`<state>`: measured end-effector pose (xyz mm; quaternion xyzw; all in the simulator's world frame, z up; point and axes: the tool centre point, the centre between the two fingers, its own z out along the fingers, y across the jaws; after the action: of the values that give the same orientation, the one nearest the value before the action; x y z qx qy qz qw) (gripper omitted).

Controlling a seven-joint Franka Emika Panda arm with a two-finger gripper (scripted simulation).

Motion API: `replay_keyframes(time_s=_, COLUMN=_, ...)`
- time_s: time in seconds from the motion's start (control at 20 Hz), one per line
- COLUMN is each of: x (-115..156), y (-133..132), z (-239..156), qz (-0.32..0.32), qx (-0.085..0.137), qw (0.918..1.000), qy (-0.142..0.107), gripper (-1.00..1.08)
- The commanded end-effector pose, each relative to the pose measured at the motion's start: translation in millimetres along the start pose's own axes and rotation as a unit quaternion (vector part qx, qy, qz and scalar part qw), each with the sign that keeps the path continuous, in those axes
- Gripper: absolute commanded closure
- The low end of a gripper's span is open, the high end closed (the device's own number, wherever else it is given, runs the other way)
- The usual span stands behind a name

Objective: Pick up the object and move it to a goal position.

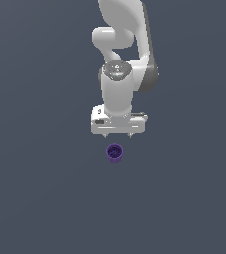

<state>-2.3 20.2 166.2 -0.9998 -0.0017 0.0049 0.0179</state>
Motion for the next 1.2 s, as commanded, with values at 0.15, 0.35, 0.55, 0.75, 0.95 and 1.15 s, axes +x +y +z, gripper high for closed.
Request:
replay_keyframes(time_s=0.15, x=-1, y=-3, z=1, qz=-0.003, qx=0.002, qw=1.0000, qy=-0.003, gripper=-0.20)
replay_keyframes(time_s=0.35, x=-4, y=-7, z=1, qz=-0.007, qx=0.007, qw=0.9999, qy=-0.007, gripper=-0.20)
replay_keyframes(time_s=0.55, x=-3, y=-7, z=3, qz=-0.006, qx=0.004, qw=1.0000, qy=-0.005, gripper=-0.20)
replay_keyframes(time_s=0.75, x=-2, y=-6, z=8, qz=-0.006, qx=-0.004, qw=1.0000, qy=0.003, gripper=-0.20)
replay_keyframes(time_s=0.95, x=1, y=-5, z=15, qz=-0.006, qx=-0.017, qw=0.9997, qy=0.016, gripper=-0.20)
replay_keyframes(time_s=1.15, x=3, y=-5, z=26, qz=-0.009, qx=-0.034, qw=0.9988, qy=0.035, gripper=-0.20)
